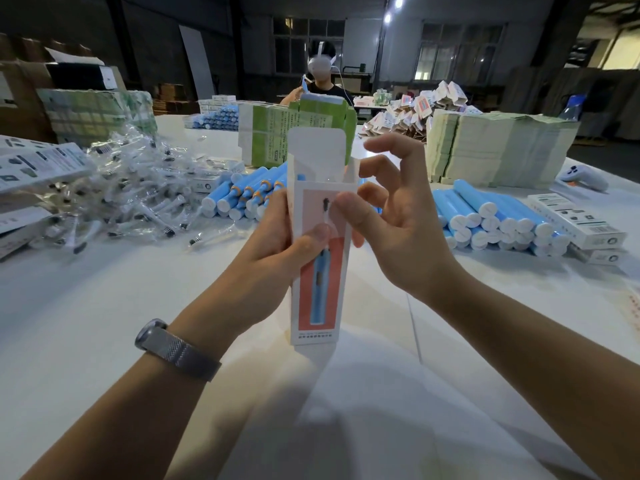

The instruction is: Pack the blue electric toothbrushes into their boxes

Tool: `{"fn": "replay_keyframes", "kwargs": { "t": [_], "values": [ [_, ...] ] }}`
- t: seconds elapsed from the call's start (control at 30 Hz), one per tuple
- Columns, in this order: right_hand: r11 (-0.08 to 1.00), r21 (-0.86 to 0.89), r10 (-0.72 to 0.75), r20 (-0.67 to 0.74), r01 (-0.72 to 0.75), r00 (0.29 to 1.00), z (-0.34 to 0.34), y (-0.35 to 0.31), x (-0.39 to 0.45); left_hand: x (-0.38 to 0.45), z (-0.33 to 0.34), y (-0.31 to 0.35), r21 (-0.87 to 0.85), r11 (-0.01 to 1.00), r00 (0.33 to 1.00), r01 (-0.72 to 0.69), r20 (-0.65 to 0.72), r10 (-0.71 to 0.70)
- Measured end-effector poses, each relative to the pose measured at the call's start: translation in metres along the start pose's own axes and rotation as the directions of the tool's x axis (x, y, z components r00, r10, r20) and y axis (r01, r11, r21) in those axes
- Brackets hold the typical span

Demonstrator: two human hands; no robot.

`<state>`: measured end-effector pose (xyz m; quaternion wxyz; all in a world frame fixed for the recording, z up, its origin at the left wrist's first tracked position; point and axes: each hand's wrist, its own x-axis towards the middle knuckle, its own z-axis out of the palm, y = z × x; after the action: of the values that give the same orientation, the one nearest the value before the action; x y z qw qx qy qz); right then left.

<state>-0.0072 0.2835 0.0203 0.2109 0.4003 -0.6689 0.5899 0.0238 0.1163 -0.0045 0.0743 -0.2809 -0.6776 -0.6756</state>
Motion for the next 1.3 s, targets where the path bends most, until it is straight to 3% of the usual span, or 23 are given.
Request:
{"fn": "replay_keyframes", "kwargs": {
  "t": [0.1,0.23,0.43,0.57,1.07,1.3],
  "values": [
    [0.999,-0.012,-0.038,0.006,0.038,0.999,0.0,0.001,0.001,-0.001,0.001,0.003,-0.041,0.996,0.997,-0.075,-0.02,0.074],
    [0.993,-0.079,-0.092,-0.05,0.088,0.994,-0.001,0.003,0.001,-0.001,0.004,0.005,0.063,0.983,0.985,-0.173,-0.012,0.174],
    [0.993,-0.101,-0.071,-0.05,0.065,0.996,-0.002,0.001,0.001,-0.001,0.008,0.002,0.012,0.984,0.984,-0.178,-0.027,0.178],
    [0.977,-0.166,-0.132,0.01,0.132,0.991,-0.003,0.001,0.0,-0.001,0.01,0.001,-0.04,0.978,0.978,-0.207,-0.028,0.206],
    [0.991,-0.099,-0.08,0.068,0.086,0.994,-0.008,-0.004,0.003,0.0,0.015,0.005,0.035,0.963,0.959,-0.266,-0.093,0.269],
    [0.995,0.095,0.005,0.042,-0.009,0.999,-0.01,-0.008,0.011,0.001,0.014,0.005,0.079,0.967,0.964,-0.243,-0.089,0.25]
  ]
}}
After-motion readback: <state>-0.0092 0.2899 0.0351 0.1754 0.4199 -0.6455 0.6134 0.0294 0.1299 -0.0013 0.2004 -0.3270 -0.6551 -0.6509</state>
